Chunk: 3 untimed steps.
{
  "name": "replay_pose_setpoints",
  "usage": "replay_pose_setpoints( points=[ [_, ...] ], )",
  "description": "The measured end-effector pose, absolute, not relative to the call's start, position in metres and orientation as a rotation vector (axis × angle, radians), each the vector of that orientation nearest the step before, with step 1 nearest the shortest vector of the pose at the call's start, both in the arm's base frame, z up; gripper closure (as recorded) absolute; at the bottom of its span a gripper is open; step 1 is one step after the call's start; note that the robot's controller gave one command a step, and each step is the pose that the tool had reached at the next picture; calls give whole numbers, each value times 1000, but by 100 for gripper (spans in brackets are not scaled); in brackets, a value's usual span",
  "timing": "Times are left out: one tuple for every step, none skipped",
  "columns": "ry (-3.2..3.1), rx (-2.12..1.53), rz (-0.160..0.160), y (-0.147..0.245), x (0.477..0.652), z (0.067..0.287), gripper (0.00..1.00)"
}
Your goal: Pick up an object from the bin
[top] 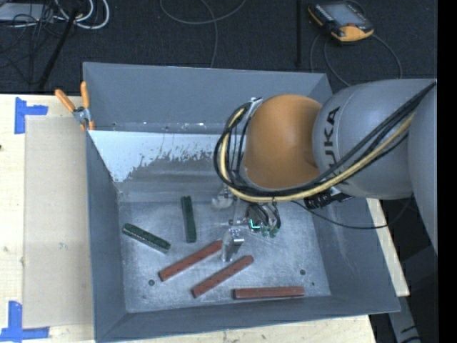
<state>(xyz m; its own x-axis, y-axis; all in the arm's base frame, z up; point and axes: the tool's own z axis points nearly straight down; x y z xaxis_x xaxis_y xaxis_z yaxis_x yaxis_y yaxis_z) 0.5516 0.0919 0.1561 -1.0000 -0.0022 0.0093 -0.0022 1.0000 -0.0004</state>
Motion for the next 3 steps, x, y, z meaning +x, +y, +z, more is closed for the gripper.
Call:
replay_pose_setpoints(
  points=[
    [-3140,-1,0,91,553,160,0],
    [-3114,460,0,112,558,105,0],
    [-3056,723,0,117,552,117,0]
  ],
)
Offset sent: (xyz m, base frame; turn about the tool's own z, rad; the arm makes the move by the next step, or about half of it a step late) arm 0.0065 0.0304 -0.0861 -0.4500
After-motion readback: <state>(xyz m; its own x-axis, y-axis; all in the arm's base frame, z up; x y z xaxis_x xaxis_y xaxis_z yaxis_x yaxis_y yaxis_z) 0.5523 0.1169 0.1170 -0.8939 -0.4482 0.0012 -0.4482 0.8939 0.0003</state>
